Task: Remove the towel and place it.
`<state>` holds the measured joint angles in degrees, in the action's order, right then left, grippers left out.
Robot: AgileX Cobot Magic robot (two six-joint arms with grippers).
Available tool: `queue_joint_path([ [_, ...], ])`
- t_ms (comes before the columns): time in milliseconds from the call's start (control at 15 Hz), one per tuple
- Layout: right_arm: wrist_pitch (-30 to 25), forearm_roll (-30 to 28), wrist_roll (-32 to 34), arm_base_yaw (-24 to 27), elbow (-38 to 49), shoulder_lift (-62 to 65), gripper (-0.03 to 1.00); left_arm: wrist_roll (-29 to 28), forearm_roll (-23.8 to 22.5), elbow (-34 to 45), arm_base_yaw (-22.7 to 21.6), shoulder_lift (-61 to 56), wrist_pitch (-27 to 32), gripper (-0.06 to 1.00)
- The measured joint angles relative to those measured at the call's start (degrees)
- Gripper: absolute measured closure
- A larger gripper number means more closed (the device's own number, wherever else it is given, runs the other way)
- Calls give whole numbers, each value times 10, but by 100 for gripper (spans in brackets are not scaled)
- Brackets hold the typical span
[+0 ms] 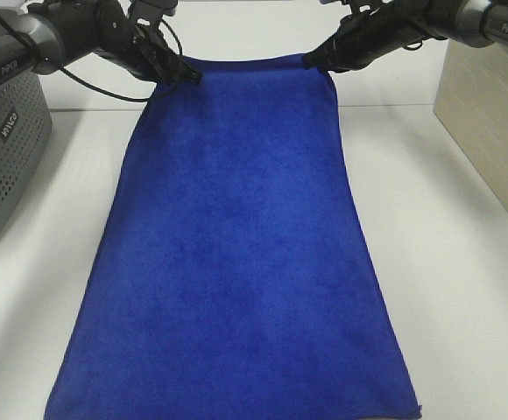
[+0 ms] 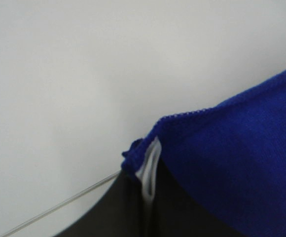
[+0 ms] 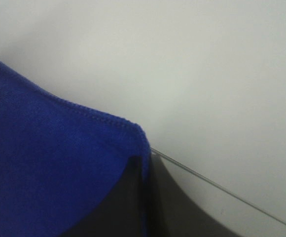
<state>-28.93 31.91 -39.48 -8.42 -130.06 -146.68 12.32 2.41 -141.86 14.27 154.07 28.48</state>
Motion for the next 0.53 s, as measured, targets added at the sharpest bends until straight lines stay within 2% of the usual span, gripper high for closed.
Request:
queue_joint_path([
  [533, 31, 9, -6, 0, 0, -37, 95, 0, -17, 0, 0, 19, -11, 94],
])
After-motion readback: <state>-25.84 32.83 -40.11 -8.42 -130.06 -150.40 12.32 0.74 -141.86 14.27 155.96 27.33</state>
